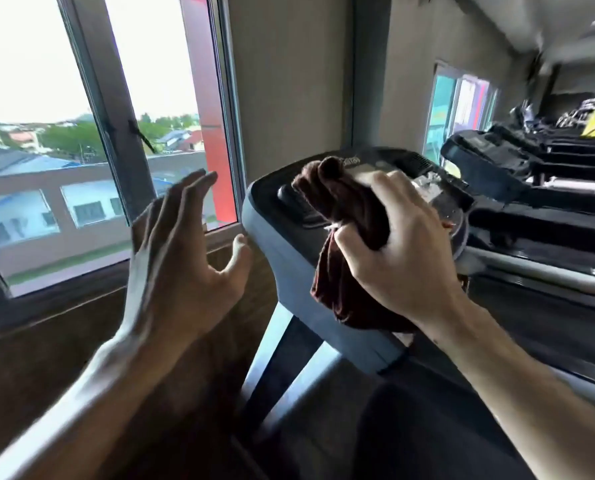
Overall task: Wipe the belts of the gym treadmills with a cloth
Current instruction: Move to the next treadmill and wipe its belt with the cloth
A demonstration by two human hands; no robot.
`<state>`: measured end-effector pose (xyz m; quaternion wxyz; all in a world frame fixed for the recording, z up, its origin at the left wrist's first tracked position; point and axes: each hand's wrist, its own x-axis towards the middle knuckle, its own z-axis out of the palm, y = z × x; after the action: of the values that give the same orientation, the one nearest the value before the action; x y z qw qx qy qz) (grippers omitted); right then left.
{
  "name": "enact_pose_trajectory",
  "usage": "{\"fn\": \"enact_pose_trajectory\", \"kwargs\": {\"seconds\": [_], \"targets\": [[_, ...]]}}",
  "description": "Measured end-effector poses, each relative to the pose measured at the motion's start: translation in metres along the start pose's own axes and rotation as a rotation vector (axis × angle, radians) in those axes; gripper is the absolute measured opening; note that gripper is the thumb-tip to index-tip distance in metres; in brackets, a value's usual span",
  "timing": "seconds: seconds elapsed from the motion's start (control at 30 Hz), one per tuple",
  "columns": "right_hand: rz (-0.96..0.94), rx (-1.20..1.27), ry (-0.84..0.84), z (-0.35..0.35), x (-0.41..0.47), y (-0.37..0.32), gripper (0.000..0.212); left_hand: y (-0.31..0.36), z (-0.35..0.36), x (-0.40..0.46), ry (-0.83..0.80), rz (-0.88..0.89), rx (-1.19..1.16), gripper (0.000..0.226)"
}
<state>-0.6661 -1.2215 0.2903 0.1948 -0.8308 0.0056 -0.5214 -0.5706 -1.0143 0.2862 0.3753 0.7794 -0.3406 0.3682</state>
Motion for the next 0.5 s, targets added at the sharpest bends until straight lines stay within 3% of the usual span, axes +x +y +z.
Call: {"fn": "enact_pose_trajectory", "kwargs": {"seconds": [0.1, 0.3, 0.5], "targets": [[0.027, -0.033, 0.006, 0.029, 0.004, 0.013, 0.049, -0.028, 0.026, 0.013, -0.032, -0.018, 0.038, 0.071], [0.096, -0.148, -0.012, 0.063, 0.011, 0.019, 0.048, -0.062, 0.072, 0.028, -0.122, -0.034, -0.097, 0.068], [0.273, -0.406, 0.135, 0.063, -0.027, 0.002, 0.049, -0.088, 0.105, 0.027, -0.32, 0.07, -0.34, 0.072]]}}
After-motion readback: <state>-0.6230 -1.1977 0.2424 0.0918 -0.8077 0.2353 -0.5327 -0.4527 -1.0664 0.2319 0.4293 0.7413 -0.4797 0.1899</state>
